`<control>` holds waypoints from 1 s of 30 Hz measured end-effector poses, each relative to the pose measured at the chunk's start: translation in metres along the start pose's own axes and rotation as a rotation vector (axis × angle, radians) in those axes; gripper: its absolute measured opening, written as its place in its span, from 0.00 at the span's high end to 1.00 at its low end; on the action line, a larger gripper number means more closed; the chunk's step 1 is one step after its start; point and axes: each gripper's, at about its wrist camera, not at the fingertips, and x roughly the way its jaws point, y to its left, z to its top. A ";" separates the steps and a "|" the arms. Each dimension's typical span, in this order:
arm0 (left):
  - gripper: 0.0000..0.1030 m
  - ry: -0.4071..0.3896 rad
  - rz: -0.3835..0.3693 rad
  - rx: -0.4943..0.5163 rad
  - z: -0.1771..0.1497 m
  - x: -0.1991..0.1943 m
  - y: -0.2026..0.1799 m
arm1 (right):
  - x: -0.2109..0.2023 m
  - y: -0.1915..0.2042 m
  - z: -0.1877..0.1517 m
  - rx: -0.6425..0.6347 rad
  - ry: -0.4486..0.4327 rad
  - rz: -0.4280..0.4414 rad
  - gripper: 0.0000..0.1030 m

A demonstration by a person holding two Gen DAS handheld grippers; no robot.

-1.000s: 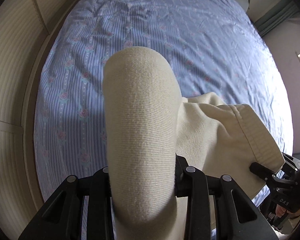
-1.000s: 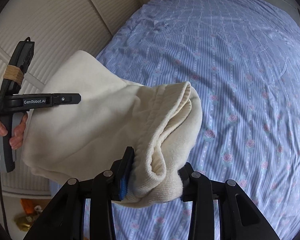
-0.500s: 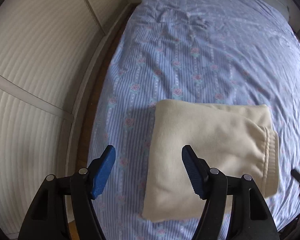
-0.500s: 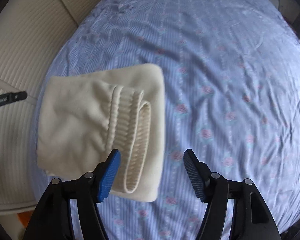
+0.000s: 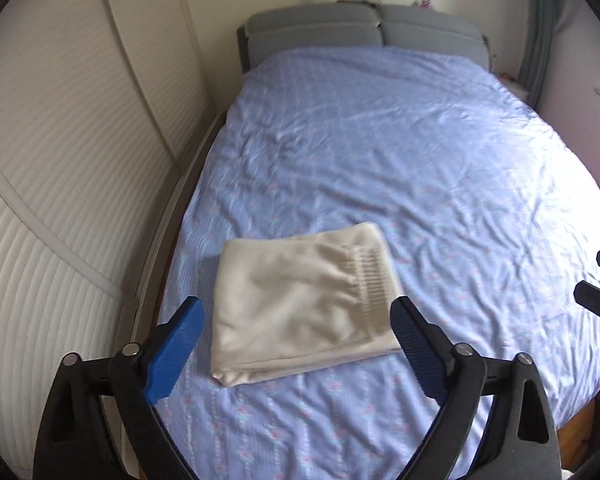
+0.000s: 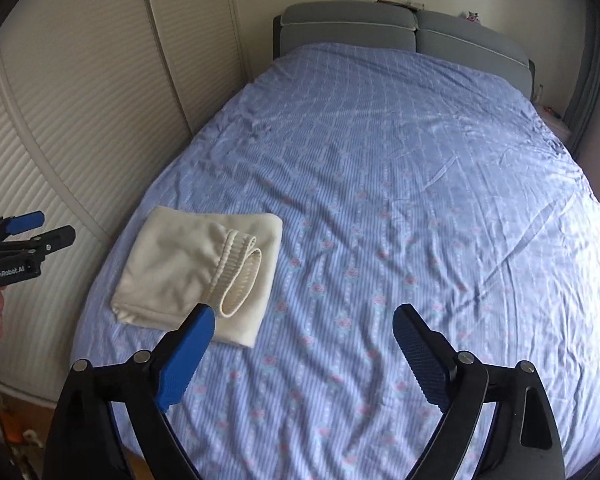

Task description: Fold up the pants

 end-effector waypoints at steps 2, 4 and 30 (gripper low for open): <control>0.04 -0.038 -0.021 0.023 -0.005 -0.029 -0.032 | -0.033 -0.014 -0.012 0.018 -0.032 -0.002 0.10; 0.02 -0.068 -0.047 0.044 -0.009 -0.056 -0.063 | -0.064 -0.031 -0.025 0.043 -0.055 -0.007 0.09; 0.00 -0.265 -0.117 0.063 -0.103 -0.268 -0.391 | -0.336 -0.288 -0.203 0.119 -0.269 -0.088 0.08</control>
